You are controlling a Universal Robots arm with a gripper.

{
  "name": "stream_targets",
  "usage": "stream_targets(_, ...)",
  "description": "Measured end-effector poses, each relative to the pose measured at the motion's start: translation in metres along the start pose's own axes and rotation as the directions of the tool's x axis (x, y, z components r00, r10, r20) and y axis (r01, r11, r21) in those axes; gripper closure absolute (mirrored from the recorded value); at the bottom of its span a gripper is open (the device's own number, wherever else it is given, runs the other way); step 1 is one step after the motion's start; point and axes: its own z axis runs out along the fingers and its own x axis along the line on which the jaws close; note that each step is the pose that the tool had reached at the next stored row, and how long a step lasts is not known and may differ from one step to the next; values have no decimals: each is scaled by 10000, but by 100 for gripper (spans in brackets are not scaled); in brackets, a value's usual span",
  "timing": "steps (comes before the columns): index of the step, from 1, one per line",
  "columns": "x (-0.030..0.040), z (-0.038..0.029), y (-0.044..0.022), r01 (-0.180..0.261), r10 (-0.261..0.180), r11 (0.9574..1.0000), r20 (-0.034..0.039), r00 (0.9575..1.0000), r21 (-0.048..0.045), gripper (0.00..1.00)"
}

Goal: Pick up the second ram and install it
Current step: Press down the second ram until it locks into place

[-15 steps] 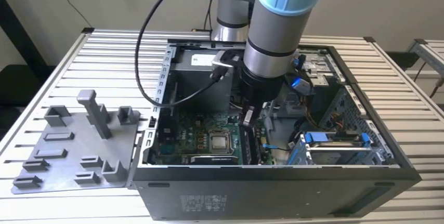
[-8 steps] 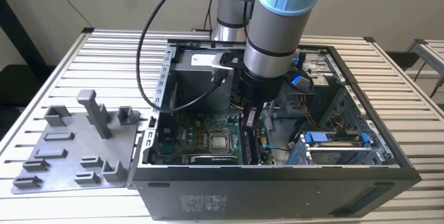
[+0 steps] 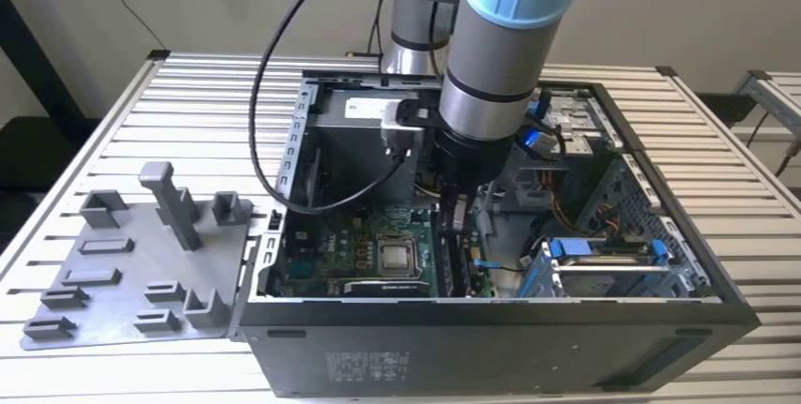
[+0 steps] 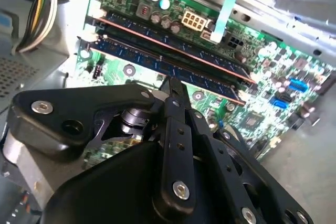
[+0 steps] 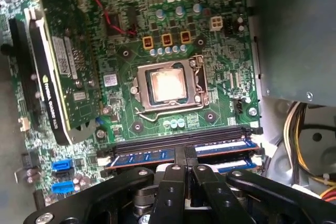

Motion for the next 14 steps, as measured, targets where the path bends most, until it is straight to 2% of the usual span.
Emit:
stream_targets(4, 0, -1, 0, 531, -531, 9986, 35, 9986, 4, 89)
stream_targets(10, -1, 4, -10, 549, -549, 9985, 42, 9985, 5, 89)
stream_targets(14, -1, 63, -17, 549, -549, 9985, 75, 9985, 1, 89)
